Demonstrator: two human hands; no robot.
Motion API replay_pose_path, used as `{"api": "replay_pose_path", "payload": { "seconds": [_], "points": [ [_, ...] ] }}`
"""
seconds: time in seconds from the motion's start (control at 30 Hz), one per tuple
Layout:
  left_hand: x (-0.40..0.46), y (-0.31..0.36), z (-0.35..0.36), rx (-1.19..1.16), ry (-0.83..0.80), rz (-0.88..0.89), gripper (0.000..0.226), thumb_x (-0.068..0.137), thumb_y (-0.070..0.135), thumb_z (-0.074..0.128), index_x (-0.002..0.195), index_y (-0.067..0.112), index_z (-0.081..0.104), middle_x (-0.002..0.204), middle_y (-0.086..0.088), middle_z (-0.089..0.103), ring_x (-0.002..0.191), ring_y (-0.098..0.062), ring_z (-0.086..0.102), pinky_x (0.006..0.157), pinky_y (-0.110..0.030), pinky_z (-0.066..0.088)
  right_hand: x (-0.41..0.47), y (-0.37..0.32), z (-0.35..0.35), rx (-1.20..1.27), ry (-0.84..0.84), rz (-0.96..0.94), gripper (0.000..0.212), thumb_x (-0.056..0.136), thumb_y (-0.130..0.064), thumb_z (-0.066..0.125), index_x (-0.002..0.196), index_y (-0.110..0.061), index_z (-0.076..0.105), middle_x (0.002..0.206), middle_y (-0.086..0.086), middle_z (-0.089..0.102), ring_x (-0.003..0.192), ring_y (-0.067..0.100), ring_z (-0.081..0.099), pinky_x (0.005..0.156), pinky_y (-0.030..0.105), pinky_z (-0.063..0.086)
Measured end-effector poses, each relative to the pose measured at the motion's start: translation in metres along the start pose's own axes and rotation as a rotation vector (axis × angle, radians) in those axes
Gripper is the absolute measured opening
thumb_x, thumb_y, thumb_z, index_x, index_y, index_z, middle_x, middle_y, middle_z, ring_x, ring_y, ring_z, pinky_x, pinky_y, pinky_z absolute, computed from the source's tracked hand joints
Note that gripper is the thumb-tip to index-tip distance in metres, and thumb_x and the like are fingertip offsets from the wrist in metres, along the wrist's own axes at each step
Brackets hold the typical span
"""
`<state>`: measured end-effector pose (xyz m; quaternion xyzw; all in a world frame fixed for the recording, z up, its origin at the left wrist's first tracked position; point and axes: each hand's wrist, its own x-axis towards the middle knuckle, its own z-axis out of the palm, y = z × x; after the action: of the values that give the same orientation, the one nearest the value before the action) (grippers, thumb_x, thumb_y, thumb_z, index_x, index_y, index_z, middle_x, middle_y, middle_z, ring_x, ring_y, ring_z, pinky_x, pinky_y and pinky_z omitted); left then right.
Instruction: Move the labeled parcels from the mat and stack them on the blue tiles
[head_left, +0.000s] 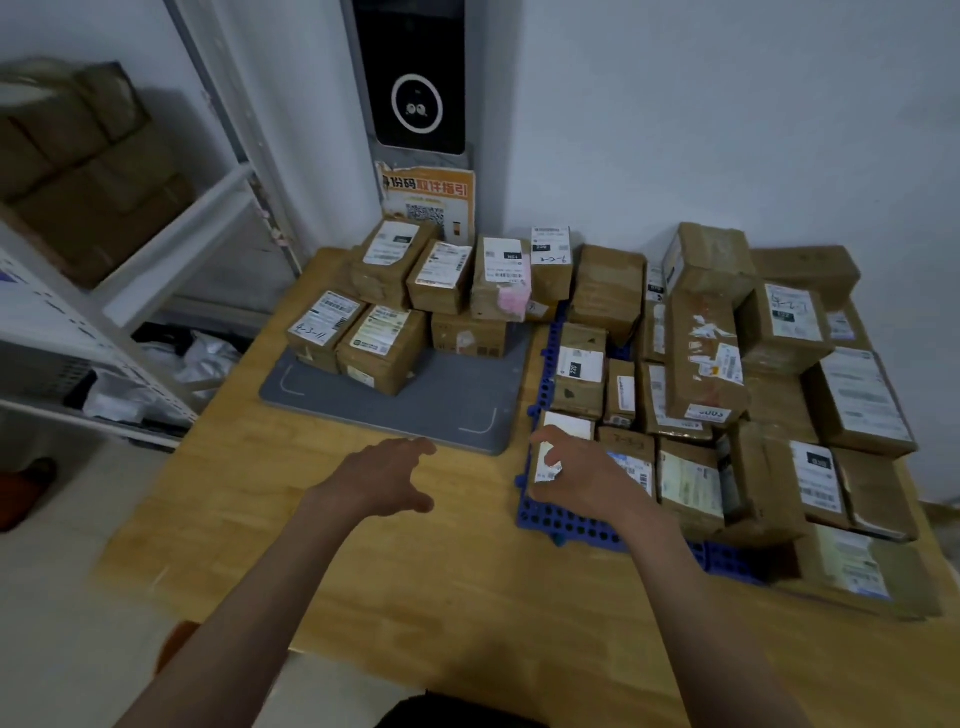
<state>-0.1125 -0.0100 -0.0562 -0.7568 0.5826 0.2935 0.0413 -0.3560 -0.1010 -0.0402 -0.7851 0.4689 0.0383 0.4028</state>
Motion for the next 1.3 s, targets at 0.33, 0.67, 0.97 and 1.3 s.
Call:
{"api": "replay_pose_path", "payload": {
  "seconds": [0.33, 0.67, 0.97, 1.3],
  "points": [
    [0.001, -0.045, -0.005, -0.047, -0.003, -0.073, 0.074, 0.08, 0.05, 0.072, 0.143, 0.038, 0.035, 0.139, 0.01, 0.048, 0.118, -0.013, 0.054, 0.09, -0.032, 0.045, 0.034, -0.031, 0.021, -0.005, -0.089, -0.043, 0.066, 0.086, -0.025, 0.068, 0.145, -0.026, 0.038, 0.137, 0.005, 0.049, 0.121, 0.02, 0.05, 0.097, 0.035, 0.046],
    [0.052, -0.114, -0.057, -0.076, -0.005, -0.045, 0.078, 0.081, 0.049, 0.072, 0.146, 0.033, 0.032, 0.146, 0.01, 0.043, 0.125, -0.013, 0.049, 0.092, -0.031, 0.041, 0.117, -0.087, 0.027, -0.001, -0.091, 0.005, 0.067, 0.088, -0.028, 0.068, 0.146, -0.028, 0.034, 0.141, 0.004, 0.048, 0.124, 0.016, 0.05, 0.086, 0.026, 0.043],
    [0.132, -0.153, -0.118, -0.078, -0.045, 0.079, 0.074, 0.082, 0.039, 0.074, 0.145, 0.026, 0.037, 0.143, 0.0, 0.045, 0.124, -0.019, 0.048, 0.097, -0.033, 0.045, 0.198, -0.115, 0.014, 0.048, 0.021, 0.095, 0.071, 0.088, -0.034, 0.07, 0.147, -0.028, 0.031, 0.142, 0.003, 0.046, 0.108, 0.015, 0.055, 0.078, 0.024, 0.044],
    [0.217, -0.173, -0.173, -0.074, 0.069, 0.11, 0.053, 0.08, 0.036, 0.076, 0.126, 0.02, 0.057, 0.126, -0.003, 0.06, 0.107, -0.018, 0.056, 0.08, -0.03, 0.043, 0.28, -0.163, -0.005, 0.061, 0.23, -0.051, 0.047, 0.081, -0.019, 0.07, 0.126, -0.015, 0.057, 0.124, -0.004, 0.059, 0.11, 0.014, 0.056, 0.086, 0.03, 0.048]
  ]
}}
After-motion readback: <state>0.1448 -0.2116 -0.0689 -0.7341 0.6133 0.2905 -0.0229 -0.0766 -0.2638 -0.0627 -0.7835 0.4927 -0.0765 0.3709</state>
